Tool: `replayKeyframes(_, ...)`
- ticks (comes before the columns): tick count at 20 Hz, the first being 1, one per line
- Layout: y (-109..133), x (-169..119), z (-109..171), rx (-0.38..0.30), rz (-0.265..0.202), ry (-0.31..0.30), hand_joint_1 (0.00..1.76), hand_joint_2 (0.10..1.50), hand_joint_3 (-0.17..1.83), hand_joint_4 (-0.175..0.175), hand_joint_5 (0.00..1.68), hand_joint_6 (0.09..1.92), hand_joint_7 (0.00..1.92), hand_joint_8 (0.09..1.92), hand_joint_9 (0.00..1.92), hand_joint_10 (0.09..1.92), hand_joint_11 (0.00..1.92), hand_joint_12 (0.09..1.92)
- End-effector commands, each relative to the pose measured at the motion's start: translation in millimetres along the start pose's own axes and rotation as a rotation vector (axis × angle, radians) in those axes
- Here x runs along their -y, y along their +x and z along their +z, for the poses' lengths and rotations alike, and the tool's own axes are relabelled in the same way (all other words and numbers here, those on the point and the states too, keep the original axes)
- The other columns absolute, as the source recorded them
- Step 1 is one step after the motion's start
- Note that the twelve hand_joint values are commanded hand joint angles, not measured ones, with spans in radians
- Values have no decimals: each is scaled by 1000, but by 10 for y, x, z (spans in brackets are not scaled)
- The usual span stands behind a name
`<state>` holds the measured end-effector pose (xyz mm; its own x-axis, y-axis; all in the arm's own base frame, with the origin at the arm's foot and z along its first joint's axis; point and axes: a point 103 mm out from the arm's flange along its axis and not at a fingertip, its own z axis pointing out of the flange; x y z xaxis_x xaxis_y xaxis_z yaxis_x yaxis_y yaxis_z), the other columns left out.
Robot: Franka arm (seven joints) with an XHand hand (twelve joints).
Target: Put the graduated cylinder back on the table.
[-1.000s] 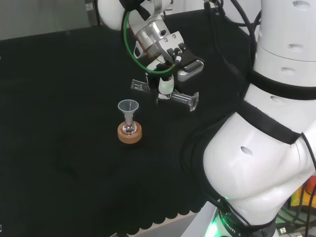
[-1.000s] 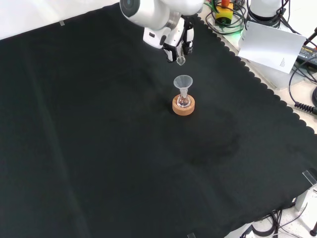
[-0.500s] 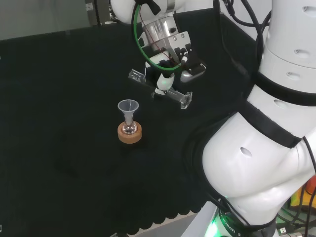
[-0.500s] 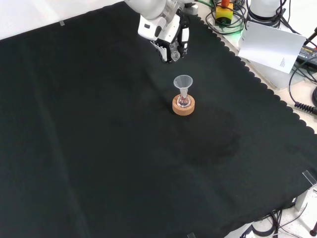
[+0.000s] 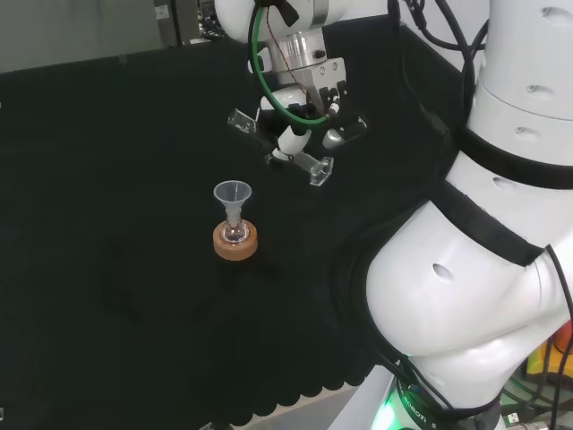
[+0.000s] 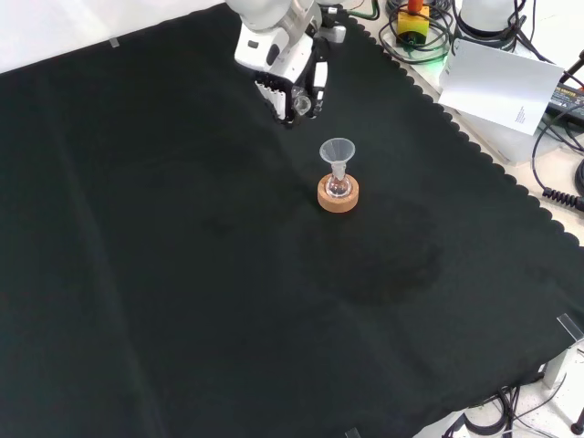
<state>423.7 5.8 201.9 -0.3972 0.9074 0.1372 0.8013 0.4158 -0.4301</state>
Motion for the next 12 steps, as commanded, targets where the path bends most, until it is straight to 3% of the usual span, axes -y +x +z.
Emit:
replayKeyframes(1, -97, -379, -43, -23, -57, -82, 1151, 1144, -25, -175, 964, 1049, 1400, 117, 1520, 87, 1414, 591)
replayKeyframes(5, -137, -611, -60, -62, -88, -137, 1151, 1144, -25, -175, 963, 1050, 1397, 116, 1516, 87, 1413, 591)
replayKeyframes(12, -177, -885, -49, -147, -142, -284, 1150, 1145, -26, -175, 961, 1054, 1392, 114, 1511, 87, 1409, 591)
